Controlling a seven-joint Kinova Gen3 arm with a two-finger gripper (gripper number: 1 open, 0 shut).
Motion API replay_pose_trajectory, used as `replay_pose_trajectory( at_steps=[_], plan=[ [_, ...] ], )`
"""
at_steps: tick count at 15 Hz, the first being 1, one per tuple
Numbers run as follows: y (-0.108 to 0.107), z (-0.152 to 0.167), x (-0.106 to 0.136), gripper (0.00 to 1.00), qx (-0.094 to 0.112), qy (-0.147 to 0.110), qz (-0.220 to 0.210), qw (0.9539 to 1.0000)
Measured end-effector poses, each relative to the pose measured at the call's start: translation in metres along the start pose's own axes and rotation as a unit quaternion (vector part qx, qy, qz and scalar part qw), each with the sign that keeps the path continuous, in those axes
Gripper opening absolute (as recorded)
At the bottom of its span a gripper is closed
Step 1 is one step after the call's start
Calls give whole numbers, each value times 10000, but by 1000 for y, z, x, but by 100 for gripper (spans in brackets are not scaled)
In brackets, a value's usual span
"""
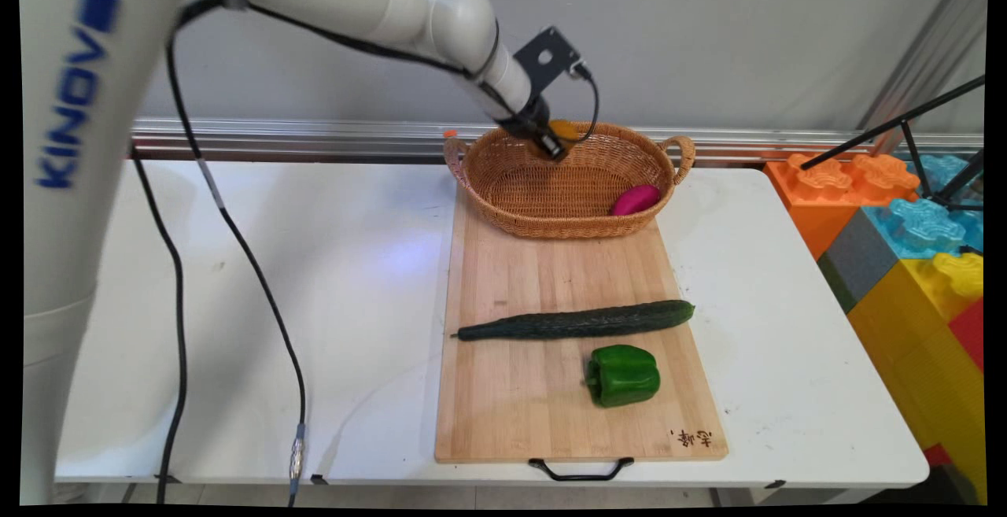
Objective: Place the picked object on the cutting board
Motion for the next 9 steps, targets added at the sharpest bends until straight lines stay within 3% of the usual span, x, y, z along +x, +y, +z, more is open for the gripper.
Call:
replay_pose_trajectory(
  at_steps=[3, 5, 9],
  plan=[
    [13, -38, 21, 0, -369, 76, 198, 9991],
    [26, -65, 30, 0, -773, 50, 339, 9964],
    [47, -109, 35, 0, -1485, -91, 586, 9871]
  ],
)
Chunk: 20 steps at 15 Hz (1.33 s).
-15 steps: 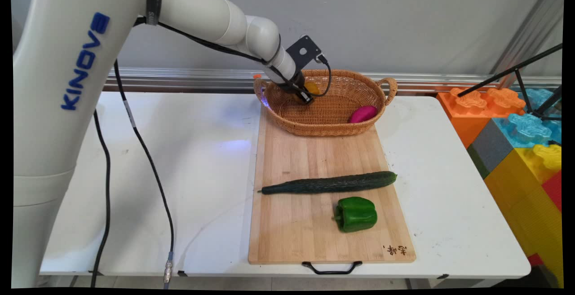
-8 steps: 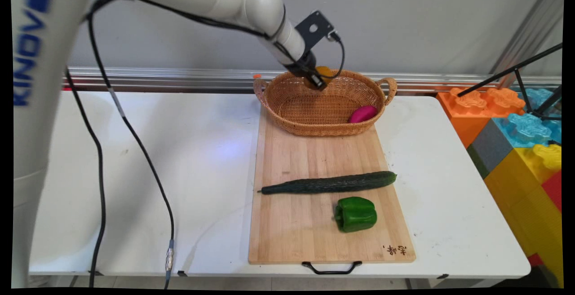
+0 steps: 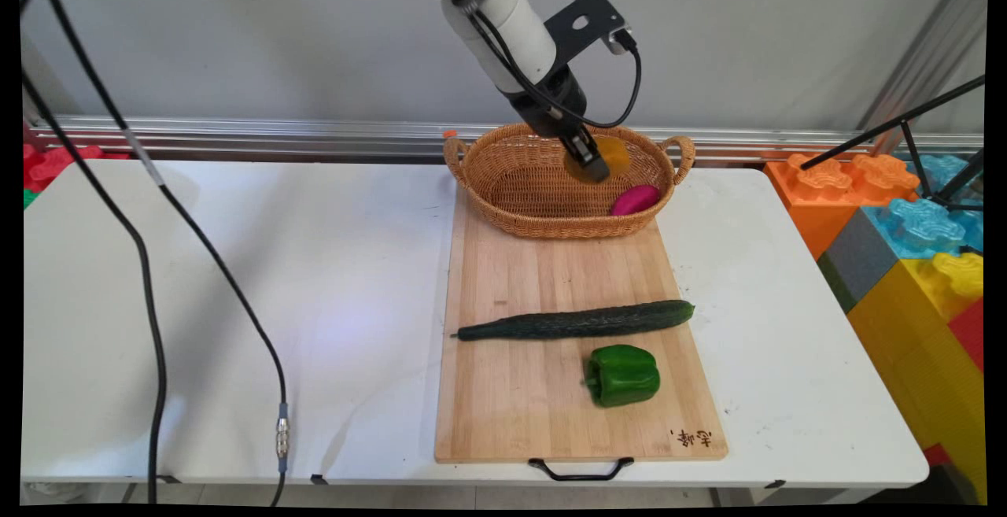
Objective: Place the picked object on the cutting board
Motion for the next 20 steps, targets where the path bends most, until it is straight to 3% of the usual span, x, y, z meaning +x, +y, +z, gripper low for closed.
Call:
replay_pose_trajectory(
  at_steps=[2, 5, 9, 14, 20],
  plan=[
    [11, -13, -4, 0, -264, -134, 121, 9995],
    [20, -23, -17, 0, -498, -361, 255, 9978],
    [27, -28, -57, 0, -740, -796, 470, 9930],
    [30, -6, -104, 0, -743, -1072, 706, 9889],
    [34, 23, -127, 0, -615, -1114, 784, 9888]
  ],
)
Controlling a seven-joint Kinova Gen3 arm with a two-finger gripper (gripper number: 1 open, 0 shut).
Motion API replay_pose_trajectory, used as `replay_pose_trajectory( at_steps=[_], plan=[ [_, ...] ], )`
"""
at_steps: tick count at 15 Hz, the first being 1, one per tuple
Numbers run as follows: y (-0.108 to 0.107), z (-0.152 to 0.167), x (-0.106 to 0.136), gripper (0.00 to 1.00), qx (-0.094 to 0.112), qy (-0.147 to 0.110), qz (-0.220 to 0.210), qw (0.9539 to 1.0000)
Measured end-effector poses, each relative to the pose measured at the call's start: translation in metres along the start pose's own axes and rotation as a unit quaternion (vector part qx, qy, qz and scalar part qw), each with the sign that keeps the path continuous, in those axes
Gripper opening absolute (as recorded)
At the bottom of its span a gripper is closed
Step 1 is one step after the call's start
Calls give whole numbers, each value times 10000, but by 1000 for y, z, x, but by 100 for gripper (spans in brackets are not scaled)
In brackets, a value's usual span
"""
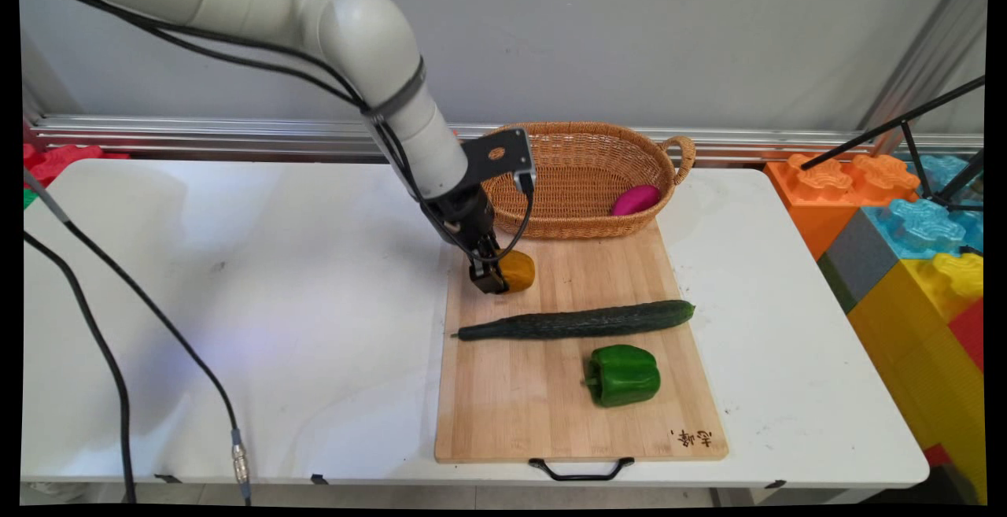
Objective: Place the picked object on the cutting board
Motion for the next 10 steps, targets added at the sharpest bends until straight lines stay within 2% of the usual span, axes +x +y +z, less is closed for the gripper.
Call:
replay_pose_trajectory(
  at_steps=[5, 6, 10],
  plan=[
    [1, 15, -3, 0, 69, 32, -26, 10000],
    [2, 17, -2, 100, 70, 39, -29, 10000],
    [3, 22, 0, 100, 71, 82, -37, 9999]
  ],
)
